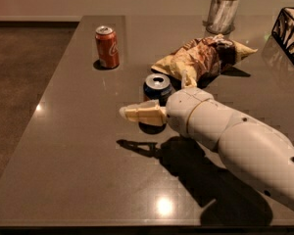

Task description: Place pepsi can upright

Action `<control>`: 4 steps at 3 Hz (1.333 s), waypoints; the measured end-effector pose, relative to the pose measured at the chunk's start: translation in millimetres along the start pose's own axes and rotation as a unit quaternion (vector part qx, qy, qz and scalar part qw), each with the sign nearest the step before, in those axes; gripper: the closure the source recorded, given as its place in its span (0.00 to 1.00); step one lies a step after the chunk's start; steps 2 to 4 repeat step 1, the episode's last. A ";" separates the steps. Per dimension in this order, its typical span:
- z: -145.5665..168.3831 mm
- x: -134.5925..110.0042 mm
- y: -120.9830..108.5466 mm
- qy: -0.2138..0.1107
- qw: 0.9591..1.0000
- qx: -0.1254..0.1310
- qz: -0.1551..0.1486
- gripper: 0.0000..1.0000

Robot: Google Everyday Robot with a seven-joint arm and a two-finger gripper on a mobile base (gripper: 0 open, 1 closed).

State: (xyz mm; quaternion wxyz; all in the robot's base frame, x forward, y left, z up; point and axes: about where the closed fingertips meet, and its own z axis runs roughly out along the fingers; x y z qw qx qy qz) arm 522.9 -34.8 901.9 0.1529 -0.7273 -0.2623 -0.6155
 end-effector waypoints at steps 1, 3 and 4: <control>0.0 0.0 -0.1 0.000 1.000 0.000 0.000 0.00; 0.0 0.0 -0.1 0.000 1.000 0.000 0.000 0.00; 0.0 0.0 -0.1 0.000 1.000 0.000 0.000 0.00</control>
Offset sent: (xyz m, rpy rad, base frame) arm 0.0000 0.0000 0.0000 0.0000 0.0000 0.0000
